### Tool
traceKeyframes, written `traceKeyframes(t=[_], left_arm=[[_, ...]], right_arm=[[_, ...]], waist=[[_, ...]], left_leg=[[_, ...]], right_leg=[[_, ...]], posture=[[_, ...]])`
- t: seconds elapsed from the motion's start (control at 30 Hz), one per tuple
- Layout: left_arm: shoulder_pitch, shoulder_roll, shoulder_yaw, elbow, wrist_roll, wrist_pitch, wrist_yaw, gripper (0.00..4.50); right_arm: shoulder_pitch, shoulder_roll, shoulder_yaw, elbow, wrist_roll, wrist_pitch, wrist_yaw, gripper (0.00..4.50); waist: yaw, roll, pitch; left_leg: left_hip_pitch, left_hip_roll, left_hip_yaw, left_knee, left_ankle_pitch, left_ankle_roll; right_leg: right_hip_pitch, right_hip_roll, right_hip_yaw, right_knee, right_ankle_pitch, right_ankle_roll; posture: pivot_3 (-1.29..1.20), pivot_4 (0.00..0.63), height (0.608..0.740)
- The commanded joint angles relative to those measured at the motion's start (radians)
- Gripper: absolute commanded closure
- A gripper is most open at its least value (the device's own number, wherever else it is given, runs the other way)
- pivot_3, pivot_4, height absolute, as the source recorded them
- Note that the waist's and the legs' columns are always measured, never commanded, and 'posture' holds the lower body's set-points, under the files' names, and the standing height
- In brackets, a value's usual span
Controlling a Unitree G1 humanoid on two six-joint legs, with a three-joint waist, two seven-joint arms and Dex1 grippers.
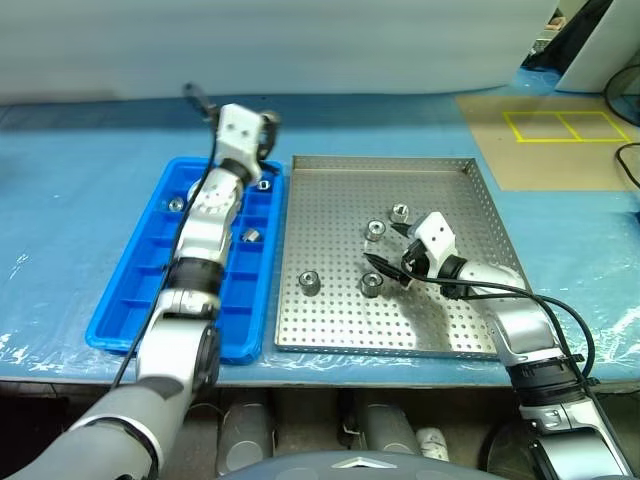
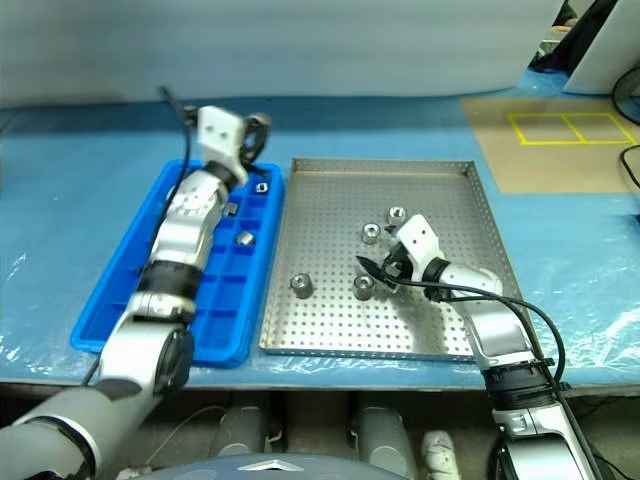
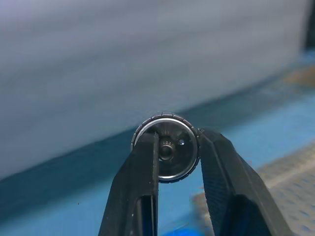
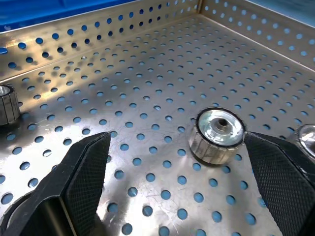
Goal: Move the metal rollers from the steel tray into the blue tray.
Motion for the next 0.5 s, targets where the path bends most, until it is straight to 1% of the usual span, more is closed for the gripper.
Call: traceKeyframes(t=[0.03,0.13,0.27,0.37,0.5], left_arm=[[0.083,0.001,0.002,-0.238,0.007,0.053,0.066,3.64],[0.191,0.016,0.016,-0.372,0.005,0.102,0.092,3.64],[0.336,0.038,0.055,-0.488,0.016,0.155,0.137,3.64],[0.425,0.040,0.102,-0.535,0.006,0.213,0.177,3.64],[0.477,0.037,0.139,-0.548,0.003,0.268,0.229,3.64]], right_arm=[[-0.026,0.002,0.000,-0.010,0.000,-0.031,0.017,0.00],[-0.025,0.003,0.001,-0.009,-0.002,-0.035,0.021,0.00],[-0.008,0.007,0.002,-0.023,0.001,-0.029,0.019,0.00],[0.001,0.010,0.005,-0.031,0.001,-0.026,0.016,0.00],[0.002,0.011,0.004,-0.031,0.002,-0.024,0.017,0.00]], waist=[[0.008,0.000,0.000],[0.017,0.000,0.000],[0.010,0.000,0.000],[0.002,0.000,0.000],[-0.001,0.000,0.000]], left_leg=[[0.000,0.000,0.000,0.000,0.000,0.000],[0.000,0.000,0.000,0.000,0.000,0.000],[0.002,0.000,0.000,0.000,0.000,-0.001],[0.003,0.000,0.000,-0.002,0.000,-0.001],[0.003,0.000,0.000,-0.001,0.000,-0.003]], right_leg=[[0.000,0.000,0.000,0.000,0.000,0.000],[0.000,0.000,0.000,0.000,0.000,0.000],[0.001,0.000,0.000,0.000,0.000,0.000],[0.001,0.000,0.000,0.000,0.000,0.001],[0.001,0.000,0.000,0.000,-0.001,0.002]], posture=[[-0.14,0.150,0.740],[-0.14,0.150,0.740],[-0.14,0.150,0.740],[-0.14,0.150,0.740],[-0.14,0.150,0.740]])
